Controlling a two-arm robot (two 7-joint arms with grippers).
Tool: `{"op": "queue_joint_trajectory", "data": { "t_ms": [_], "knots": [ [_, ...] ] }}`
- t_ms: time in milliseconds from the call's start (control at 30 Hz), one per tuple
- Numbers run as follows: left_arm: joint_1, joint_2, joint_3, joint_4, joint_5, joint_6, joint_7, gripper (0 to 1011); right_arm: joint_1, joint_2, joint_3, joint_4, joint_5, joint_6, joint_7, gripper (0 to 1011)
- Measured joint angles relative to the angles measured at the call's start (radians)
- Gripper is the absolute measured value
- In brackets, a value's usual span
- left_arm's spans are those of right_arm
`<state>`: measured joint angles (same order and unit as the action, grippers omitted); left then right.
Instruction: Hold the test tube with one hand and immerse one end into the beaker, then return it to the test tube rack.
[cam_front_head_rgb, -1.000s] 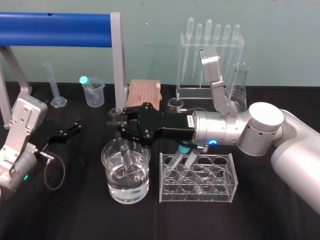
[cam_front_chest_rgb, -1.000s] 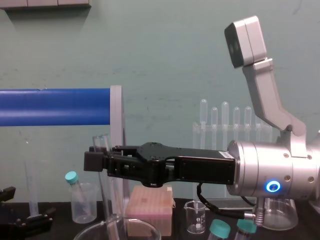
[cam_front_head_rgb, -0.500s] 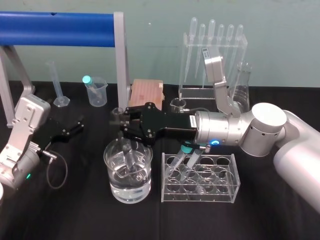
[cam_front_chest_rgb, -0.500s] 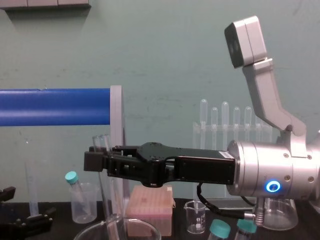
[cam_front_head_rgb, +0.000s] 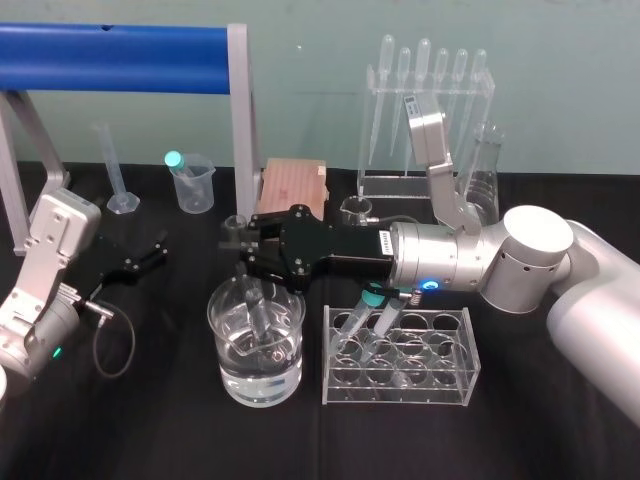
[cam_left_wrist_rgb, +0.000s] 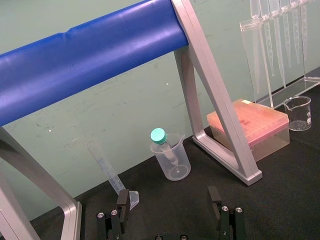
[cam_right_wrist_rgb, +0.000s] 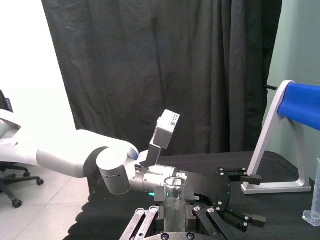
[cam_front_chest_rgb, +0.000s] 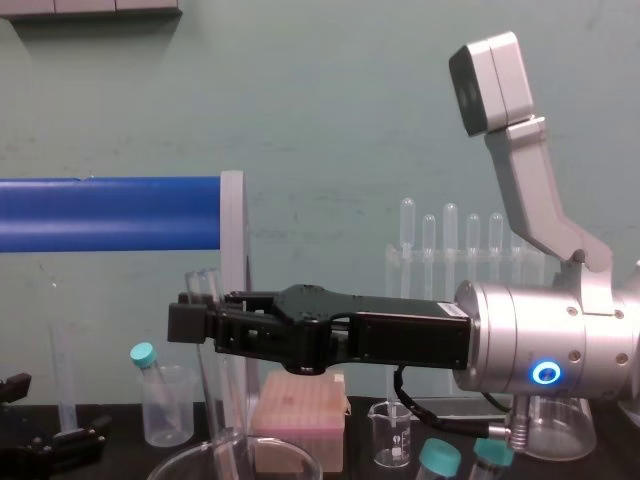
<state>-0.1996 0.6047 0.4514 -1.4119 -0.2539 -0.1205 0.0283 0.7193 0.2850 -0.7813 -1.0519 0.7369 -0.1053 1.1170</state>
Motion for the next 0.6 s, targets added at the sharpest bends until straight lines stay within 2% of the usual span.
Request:
{"op": "queue_joint_trajectory", "data": {
  "t_ms": [600],
  "knots": [
    [0.000,0.000,0.000,0.000,0.000,0.000,0.000,1000,0.000,0.000,0.000,0.000,0.000,0.000,0.000,226]
  ]
}}
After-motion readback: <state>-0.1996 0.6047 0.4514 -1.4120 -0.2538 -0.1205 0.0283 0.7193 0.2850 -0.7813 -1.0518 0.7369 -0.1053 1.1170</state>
